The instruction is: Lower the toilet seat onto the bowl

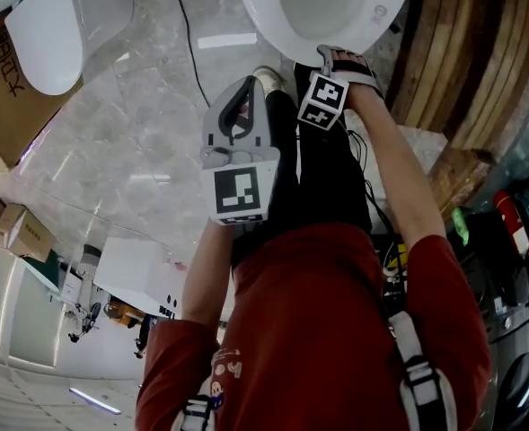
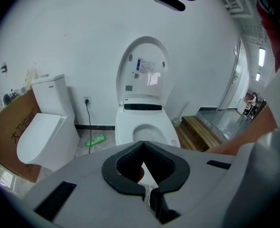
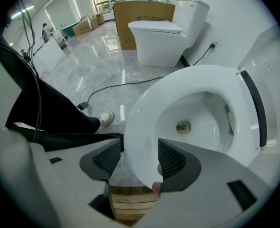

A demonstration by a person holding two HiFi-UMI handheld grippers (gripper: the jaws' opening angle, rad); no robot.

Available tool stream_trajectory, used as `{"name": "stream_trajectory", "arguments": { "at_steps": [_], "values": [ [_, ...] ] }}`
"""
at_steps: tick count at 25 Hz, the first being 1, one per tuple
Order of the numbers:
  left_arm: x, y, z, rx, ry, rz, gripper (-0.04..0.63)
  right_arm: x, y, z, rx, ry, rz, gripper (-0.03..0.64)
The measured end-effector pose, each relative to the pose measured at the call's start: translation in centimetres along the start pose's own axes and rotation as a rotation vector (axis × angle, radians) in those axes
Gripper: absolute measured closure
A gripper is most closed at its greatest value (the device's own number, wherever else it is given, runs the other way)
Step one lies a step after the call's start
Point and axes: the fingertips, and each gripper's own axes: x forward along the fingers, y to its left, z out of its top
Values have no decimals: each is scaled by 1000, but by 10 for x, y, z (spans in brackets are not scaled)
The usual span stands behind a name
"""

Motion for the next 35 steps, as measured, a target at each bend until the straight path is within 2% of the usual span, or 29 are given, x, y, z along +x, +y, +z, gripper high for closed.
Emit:
{"name": "stream_trajectory", "arguments": {
  "at_steps": [5,13,25,35],
  "values": [
    [-23,5,7,38,22,0,583,-27,7,12,31,-25,-5,383],
    [-56,4,43,5,-90,23,583,-90,3,10,107,-42,-63,383],
    [-108,-6,94,62,-234,11,583,-173,0,9,254,-82,-172,383],
    [-149,-4,119,97,-342,-2,583,-244,1,31,396,-193,-283,383]
  ]
}}
